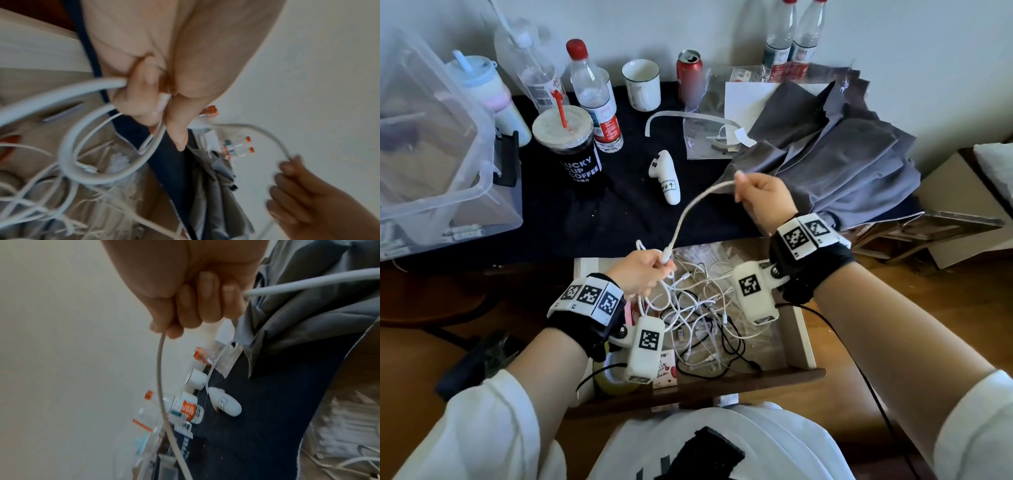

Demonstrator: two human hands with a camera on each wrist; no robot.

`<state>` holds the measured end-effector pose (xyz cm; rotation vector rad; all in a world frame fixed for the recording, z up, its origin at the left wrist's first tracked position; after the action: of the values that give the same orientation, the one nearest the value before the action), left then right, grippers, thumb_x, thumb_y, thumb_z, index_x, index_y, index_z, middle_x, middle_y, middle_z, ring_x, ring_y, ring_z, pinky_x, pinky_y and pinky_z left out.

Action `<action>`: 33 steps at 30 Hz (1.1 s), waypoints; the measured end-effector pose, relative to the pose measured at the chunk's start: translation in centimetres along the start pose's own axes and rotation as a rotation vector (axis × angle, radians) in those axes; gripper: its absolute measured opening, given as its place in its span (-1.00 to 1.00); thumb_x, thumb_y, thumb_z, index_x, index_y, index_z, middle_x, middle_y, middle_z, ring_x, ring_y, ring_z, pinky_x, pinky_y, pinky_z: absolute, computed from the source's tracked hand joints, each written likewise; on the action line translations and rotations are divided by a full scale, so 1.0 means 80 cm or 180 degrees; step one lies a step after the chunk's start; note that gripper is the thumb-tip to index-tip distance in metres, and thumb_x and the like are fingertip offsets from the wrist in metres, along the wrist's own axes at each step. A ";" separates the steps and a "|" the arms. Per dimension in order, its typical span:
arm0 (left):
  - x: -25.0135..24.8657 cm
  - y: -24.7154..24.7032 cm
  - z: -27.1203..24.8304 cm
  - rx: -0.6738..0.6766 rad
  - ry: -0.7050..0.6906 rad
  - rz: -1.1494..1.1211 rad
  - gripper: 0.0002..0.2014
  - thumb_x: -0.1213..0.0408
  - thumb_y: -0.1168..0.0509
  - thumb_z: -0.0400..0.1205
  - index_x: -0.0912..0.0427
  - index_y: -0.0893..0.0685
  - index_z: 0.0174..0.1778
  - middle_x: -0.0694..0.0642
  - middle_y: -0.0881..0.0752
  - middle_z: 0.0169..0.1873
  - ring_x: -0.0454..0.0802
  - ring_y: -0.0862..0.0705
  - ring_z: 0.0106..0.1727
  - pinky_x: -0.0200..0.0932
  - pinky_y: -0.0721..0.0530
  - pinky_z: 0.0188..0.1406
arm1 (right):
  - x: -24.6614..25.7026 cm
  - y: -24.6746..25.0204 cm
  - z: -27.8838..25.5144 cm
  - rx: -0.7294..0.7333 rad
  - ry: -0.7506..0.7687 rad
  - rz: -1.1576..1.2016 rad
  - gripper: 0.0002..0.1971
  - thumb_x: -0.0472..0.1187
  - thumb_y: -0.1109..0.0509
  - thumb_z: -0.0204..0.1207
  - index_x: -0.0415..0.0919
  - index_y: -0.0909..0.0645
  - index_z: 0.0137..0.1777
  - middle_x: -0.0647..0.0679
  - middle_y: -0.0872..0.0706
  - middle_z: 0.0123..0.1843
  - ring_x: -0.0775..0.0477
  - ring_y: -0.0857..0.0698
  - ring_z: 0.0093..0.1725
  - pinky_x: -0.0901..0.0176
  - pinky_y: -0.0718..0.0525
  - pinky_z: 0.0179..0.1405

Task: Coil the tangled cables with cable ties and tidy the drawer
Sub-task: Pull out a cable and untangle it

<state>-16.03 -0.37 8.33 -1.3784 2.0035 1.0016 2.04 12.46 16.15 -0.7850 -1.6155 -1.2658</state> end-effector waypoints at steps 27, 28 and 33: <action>-0.074 -0.013 -0.025 0.0056 -0.1043 -0.1335 -0.67 0.23 -0.02 0.76 0.25 -0.57 -0.23 -0.08 -0.37 -0.67 -0.17 -0.39 -0.59 -0.26 -0.59 -0.40 | 0.044 -0.012 -0.033 0.0716 0.0270 0.0246 -0.73 -0.21 -0.30 0.60 -0.14 -0.58 -0.36 0.19 -0.38 -0.74 0.20 -0.31 -0.70 0.47 -0.30 -0.66; -0.070 -0.013 -0.025 0.0066 -0.0972 -0.1334 -0.65 0.18 -0.04 0.75 0.23 -0.56 -0.27 -0.09 -0.33 -0.66 -0.18 -0.32 -0.62 -0.29 -0.49 -0.51 | 0.043 -0.008 -0.031 0.0642 0.0278 0.0342 -0.72 -0.22 -0.29 0.61 -0.15 -0.57 -0.35 0.20 -0.38 -0.73 0.21 -0.31 -0.70 0.48 -0.29 -0.66; -0.080 -0.017 -0.034 0.0535 -0.0925 -0.2007 -0.57 -0.06 -0.02 0.62 0.09 -0.43 -0.51 -0.12 -0.22 -0.68 -0.23 -0.14 -0.68 -0.37 -0.13 -0.73 | 0.029 -0.004 -0.020 0.0378 0.0239 0.0284 -0.76 -0.26 -0.20 0.66 -0.23 -0.65 -0.17 0.23 -0.39 -0.74 0.21 -0.34 -0.72 0.46 -0.33 -0.68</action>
<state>-12.51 0.72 14.34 -1.5236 1.2790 0.6747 1.27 10.69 18.26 -0.7195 -1.5628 -1.1128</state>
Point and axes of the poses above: each hand's wrist, its own z-axis towards the middle knuckle, its own y-axis out of the back of the hand, x = y × z, the point moved 6 cm from there along z, towards the middle knuckle
